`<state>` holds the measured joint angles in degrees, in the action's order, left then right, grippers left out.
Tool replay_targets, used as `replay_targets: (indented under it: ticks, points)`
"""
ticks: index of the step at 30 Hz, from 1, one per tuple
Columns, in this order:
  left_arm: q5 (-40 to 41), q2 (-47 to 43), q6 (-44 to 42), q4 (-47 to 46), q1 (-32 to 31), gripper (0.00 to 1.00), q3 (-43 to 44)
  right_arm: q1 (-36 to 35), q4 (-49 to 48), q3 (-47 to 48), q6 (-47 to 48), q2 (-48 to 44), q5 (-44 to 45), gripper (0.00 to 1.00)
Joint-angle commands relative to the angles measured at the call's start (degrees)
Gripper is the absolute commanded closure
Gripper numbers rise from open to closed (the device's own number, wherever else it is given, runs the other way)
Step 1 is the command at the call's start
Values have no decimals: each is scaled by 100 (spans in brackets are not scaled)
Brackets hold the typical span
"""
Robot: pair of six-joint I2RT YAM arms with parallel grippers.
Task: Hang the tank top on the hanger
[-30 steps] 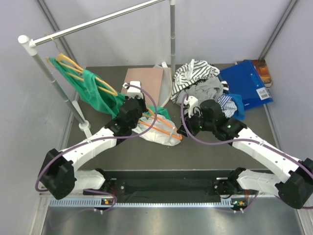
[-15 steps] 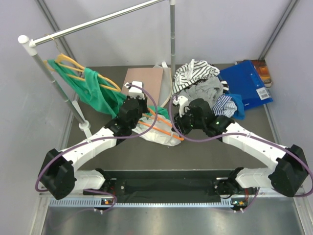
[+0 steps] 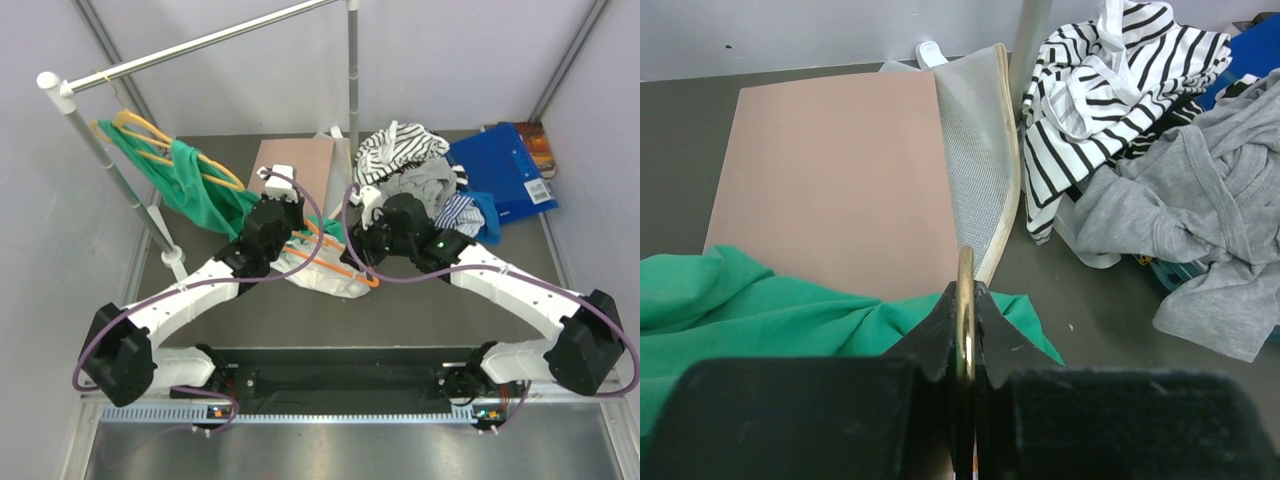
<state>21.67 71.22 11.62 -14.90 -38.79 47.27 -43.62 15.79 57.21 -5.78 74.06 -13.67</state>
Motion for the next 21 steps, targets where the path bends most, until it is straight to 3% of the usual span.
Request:
replay_targets:
  ticks: [1,2,5,10,15,16,18,19,21]
  points:
    - [-23,41,7,-198,-15,100,345,-68,20,291,-64,-497,137,38]
    - [-23,41,16,-207,-15,100,345,-59,81,238,-46,-637,145,30]
    - [-14,41,7,-242,-6,100,345,-42,266,-33,24,-875,163,23]
    - [-31,-47,-89,-233,-6,100,336,-33,188,-639,33,-1060,5,22]
    - [-137,-161,-98,-251,-6,100,283,-33,-120,-808,103,-973,-434,27]
    - [-163,-205,-98,-259,-6,100,275,-33,-155,-791,104,-912,-496,30]
    - [-181,-266,-98,-286,-6,100,231,-33,-208,-755,147,-850,-698,48]
    - [-198,-293,-98,-277,-6,100,213,-33,-243,-755,156,-832,-759,66]
    - [-190,-319,-81,-277,-6,100,169,-33,-305,-755,156,-849,-830,90]
